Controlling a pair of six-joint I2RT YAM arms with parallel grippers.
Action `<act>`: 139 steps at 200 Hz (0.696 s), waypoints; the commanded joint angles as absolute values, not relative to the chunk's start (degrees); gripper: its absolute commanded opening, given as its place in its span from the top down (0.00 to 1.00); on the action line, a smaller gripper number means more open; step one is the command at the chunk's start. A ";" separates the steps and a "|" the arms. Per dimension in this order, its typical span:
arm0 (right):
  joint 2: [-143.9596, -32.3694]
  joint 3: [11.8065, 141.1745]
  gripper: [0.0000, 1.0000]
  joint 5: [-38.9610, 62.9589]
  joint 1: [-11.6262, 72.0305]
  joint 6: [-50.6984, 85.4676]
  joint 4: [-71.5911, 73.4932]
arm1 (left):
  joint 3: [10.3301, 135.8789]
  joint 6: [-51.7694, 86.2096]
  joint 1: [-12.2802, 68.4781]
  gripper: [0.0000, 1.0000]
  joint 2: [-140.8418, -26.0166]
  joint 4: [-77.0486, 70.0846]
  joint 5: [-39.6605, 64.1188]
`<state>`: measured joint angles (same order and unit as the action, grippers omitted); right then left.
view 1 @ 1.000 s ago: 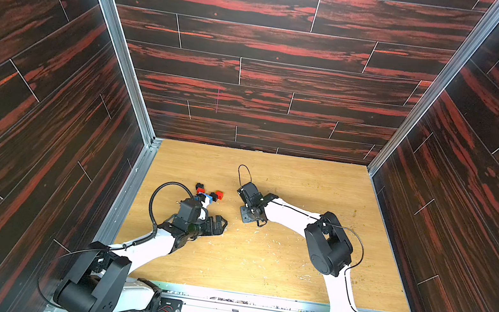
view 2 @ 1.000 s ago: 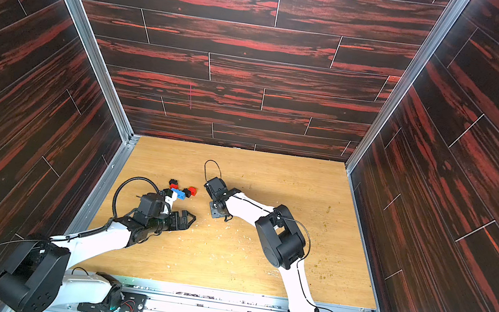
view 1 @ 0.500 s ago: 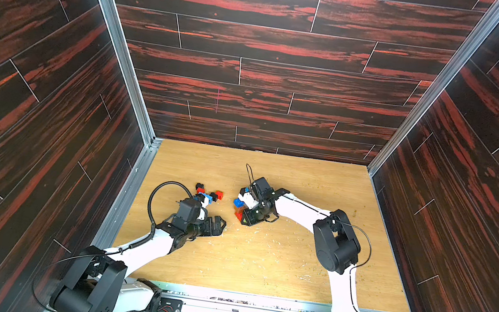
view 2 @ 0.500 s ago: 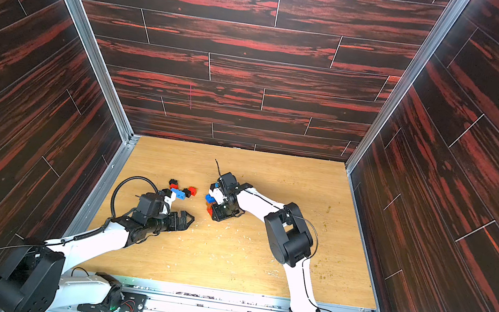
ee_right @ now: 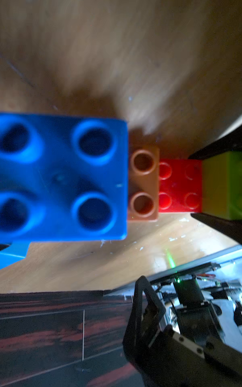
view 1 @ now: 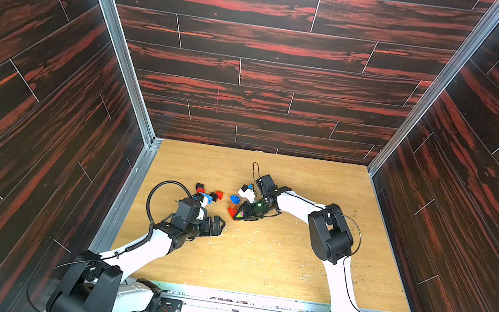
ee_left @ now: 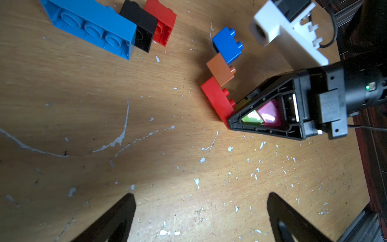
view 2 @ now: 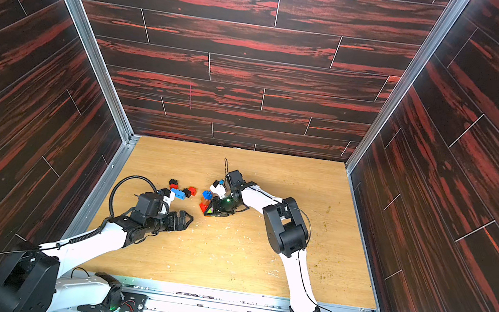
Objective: Assemble the letter v with lego
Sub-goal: Assemble the lego brick with the lego brick.
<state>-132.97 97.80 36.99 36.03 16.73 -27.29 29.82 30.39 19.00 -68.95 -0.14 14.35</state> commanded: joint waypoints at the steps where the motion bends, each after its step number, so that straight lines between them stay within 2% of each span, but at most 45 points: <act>1: -135.11 99.54 0.76 38.08 35.51 20.05 -29.05 | 31.20 29.62 18.72 0.00 -67.15 1.63 13.44; 14: -135.43 99.58 0.75 36.71 35.43 20.94 -29.26 | 31.11 29.69 18.72 0.00 -67.37 1.43 13.51; 20: -135.61 99.58 0.72 35.66 35.44 21.62 -29.07 | 31.03 29.71 18.77 0.00 -67.46 1.33 13.48; 22: -135.61 99.60 0.65 35.28 35.47 21.80 -28.98 | 30.98 29.75 18.73 0.00 -67.49 1.21 13.52; 24: -135.64 99.63 0.52 34.95 35.50 22.02 -28.87 | 30.95 29.83 18.72 0.00 -67.50 1.16 13.49; 26: -135.69 99.59 0.22 34.64 35.48 22.25 -28.77 | 30.90 29.87 18.72 0.00 -67.50 1.04 13.52; 27: -135.65 99.59 0.12 34.50 35.50 22.37 -28.71 | 30.87 29.88 18.72 0.00 -67.50 1.00 13.53; 29: -135.69 99.58 0.04 34.31 35.50 22.51 -28.56 | 30.81 29.95 18.70 0.00 -67.54 0.91 13.47; 31: -135.70 99.58 0.02 34.04 35.51 22.68 -28.45 | 30.84 30.03 18.72 0.00 -67.58 0.91 13.52; 85: -135.23 97.73 0.02 30.11 35.46 25.47 -24.26 | 30.66 29.64 18.77 0.00 -67.88 1.49 12.93; 139: -126.58 95.87 0.01 17.72 35.07 24.22 -24.58 | 33.84 28.48 18.88 0.00 -71.94 4.62 11.73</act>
<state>-130.02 97.38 27.94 35.68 24.67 -21.93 31.20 29.82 19.00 -70.24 1.89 13.04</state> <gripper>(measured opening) 0.984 0.999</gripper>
